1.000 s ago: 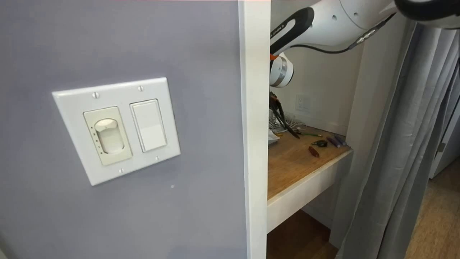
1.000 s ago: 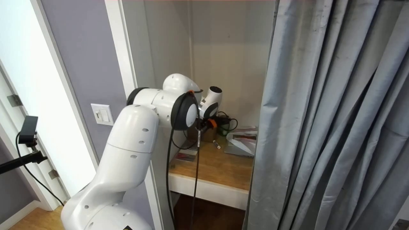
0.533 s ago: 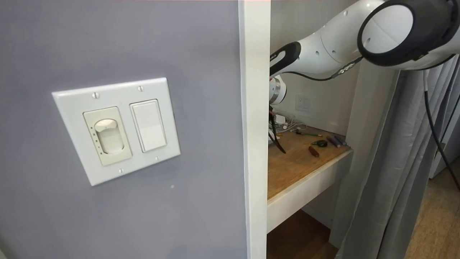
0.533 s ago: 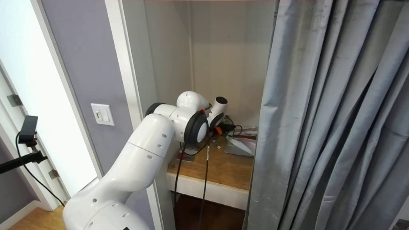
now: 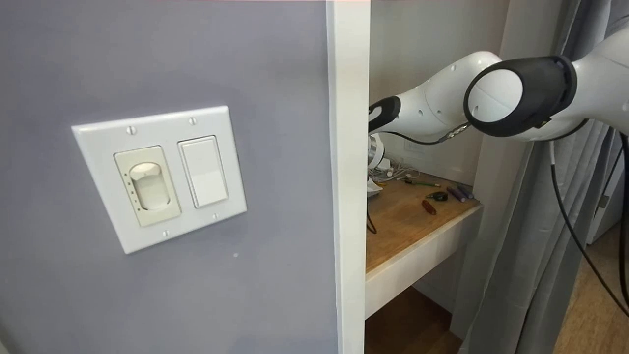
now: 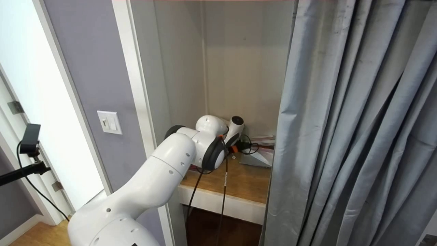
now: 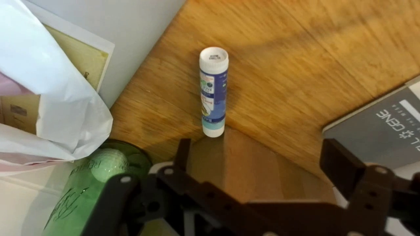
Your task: Move the white object forward and put it upright
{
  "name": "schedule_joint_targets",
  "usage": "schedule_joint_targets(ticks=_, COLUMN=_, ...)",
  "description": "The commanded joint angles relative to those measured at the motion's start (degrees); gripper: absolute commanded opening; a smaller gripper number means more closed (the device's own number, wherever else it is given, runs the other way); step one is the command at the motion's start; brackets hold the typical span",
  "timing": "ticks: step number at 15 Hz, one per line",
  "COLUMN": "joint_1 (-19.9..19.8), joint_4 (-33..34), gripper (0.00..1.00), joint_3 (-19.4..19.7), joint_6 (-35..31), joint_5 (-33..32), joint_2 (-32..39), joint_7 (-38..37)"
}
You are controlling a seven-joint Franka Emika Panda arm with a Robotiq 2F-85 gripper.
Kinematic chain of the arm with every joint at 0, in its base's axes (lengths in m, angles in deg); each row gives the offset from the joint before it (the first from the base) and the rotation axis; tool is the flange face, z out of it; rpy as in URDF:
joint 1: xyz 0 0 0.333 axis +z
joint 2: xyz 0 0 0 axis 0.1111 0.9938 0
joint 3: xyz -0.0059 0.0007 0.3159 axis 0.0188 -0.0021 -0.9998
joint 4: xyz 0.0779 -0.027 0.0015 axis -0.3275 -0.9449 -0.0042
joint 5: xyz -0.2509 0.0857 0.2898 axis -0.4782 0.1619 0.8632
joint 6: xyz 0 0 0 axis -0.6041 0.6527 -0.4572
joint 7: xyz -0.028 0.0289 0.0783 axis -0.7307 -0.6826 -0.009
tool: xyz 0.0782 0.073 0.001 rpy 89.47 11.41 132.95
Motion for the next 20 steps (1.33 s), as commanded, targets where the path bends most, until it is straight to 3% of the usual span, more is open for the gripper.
schedule_joint_targets(ticks=1, joint_1=-1.0, joint_4=1.3, gripper=1.0, joint_3=-1.9, joint_6=-0.1, joint_5=-2.4, joint_2=1.4, joint_7=-1.2)
schedule_joint_targets(ticks=6, joint_1=-1.1, joint_4=3.3, gripper=1.0, joint_3=-2.2, joint_6=-0.1, joint_5=-2.3, joint_2=2.7, joint_7=-1.1)
schedule_joint_targets(ticks=13, joint_1=-1.2, joint_4=12.3, gripper=1.0, joint_3=-7.2, joint_6=-3.9, joint_5=-1.0, joint_2=11.3, joint_7=1.9)
schedule_joint_targets(ticks=20, joint_1=-0.7, joint_4=20.0, gripper=1.0, joint_3=-8.3, joint_6=-6.0, joint_5=-1.8, joint_2=17.8, joint_7=2.7)
